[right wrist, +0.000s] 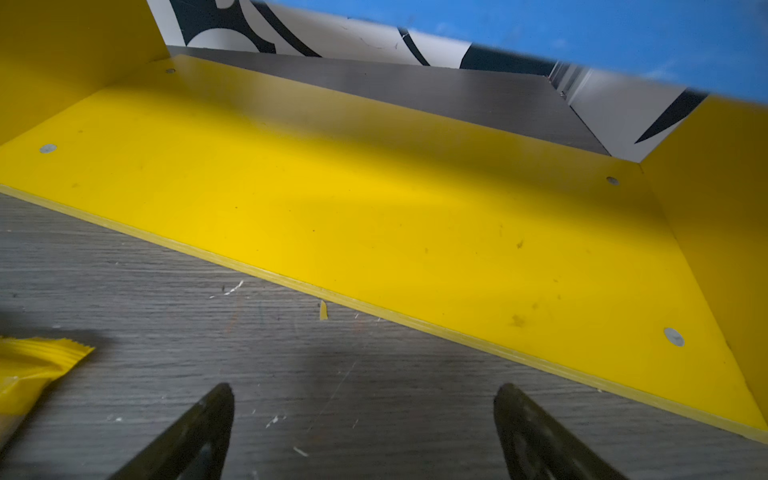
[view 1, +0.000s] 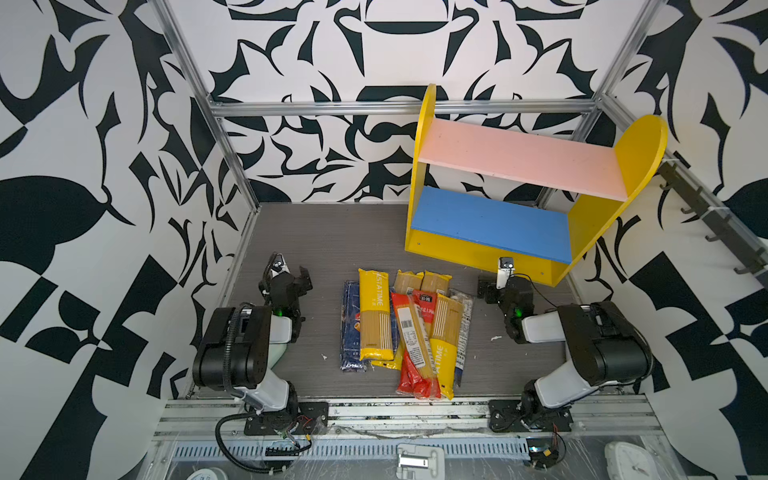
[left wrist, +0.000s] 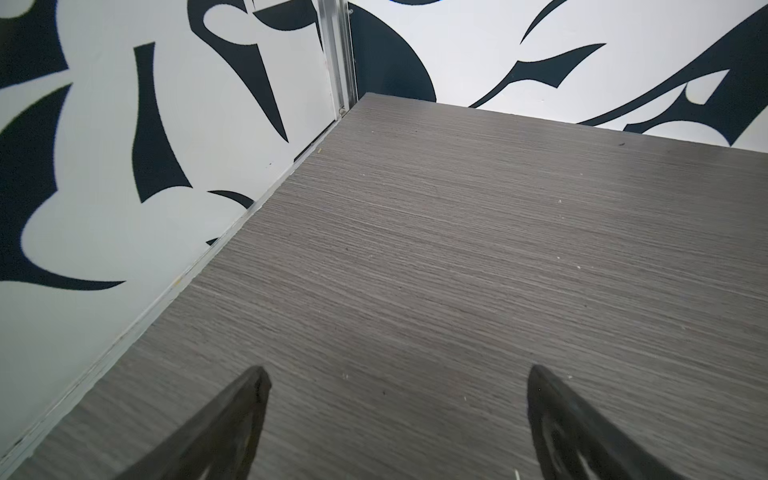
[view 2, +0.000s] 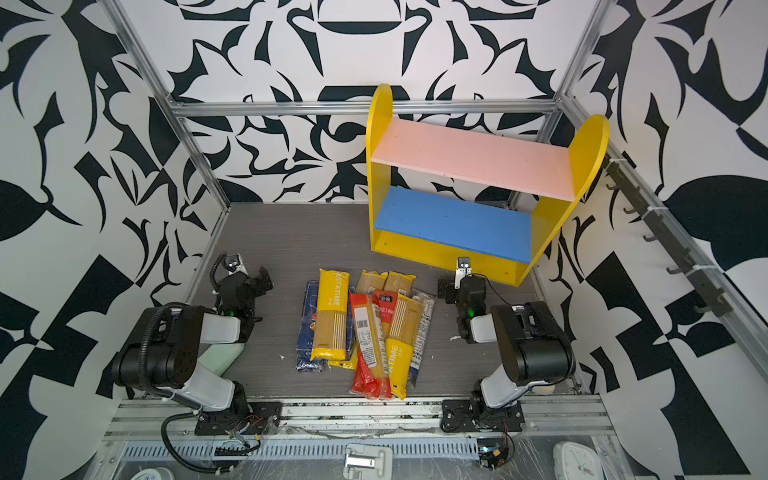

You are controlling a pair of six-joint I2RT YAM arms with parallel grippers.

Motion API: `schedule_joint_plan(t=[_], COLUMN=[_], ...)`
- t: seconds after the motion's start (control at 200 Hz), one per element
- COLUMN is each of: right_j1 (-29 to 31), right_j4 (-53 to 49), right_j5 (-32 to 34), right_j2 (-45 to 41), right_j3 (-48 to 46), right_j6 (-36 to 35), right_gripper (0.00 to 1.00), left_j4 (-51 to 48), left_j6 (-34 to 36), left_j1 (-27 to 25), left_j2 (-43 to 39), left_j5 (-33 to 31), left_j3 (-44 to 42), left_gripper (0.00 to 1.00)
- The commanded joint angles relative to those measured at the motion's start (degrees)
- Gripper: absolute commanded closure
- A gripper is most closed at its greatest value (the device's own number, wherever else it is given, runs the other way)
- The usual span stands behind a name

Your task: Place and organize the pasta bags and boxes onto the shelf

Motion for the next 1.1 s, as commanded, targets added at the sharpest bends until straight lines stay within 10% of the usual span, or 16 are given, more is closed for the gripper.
schedule_joint_plan(t=[0.0, 1.095], right_j1=[-0.02, -0.08], right_j4=[2.41, 1.45], right_j5=[-0.40, -0.84], right_j2=[-0.80, -0.87], right_j3=[0.78, 1.21], right_j6=[-0.39, -0.73], right_gripper=[0.00, 0.00], left_j4=[1.56, 1.54], left_j6=[-0.48, -0.45], left_j1=[0.20, 0.24], left_j2=[0.05, 0.05], left_j5=[-0.50, -0.53], left_j3=[0.01, 0.08], left_gripper=[0.01, 0.01])
